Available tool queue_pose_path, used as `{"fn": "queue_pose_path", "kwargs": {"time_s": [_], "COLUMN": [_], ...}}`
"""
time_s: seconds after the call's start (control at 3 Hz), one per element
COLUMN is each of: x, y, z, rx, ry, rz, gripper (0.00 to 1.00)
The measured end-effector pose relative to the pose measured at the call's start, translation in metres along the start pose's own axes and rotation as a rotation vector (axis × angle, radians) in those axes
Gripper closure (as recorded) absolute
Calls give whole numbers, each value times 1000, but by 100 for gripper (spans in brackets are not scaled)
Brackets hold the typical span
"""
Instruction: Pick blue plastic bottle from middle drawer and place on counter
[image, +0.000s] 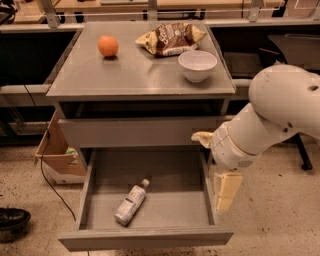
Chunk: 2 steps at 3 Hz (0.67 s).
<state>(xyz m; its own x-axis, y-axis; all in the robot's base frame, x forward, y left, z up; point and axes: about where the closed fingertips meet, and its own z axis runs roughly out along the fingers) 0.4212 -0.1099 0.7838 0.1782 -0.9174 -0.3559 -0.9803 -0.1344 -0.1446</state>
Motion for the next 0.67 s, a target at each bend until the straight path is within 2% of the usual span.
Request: {"fn": "queue_pose_path", "kwargs": {"time_s": [0.67], "x": [-35], "y": [-18], "z": [96], "rx": [-38], "ry": [-33], "rz": [-275], "gripper": [0]}}
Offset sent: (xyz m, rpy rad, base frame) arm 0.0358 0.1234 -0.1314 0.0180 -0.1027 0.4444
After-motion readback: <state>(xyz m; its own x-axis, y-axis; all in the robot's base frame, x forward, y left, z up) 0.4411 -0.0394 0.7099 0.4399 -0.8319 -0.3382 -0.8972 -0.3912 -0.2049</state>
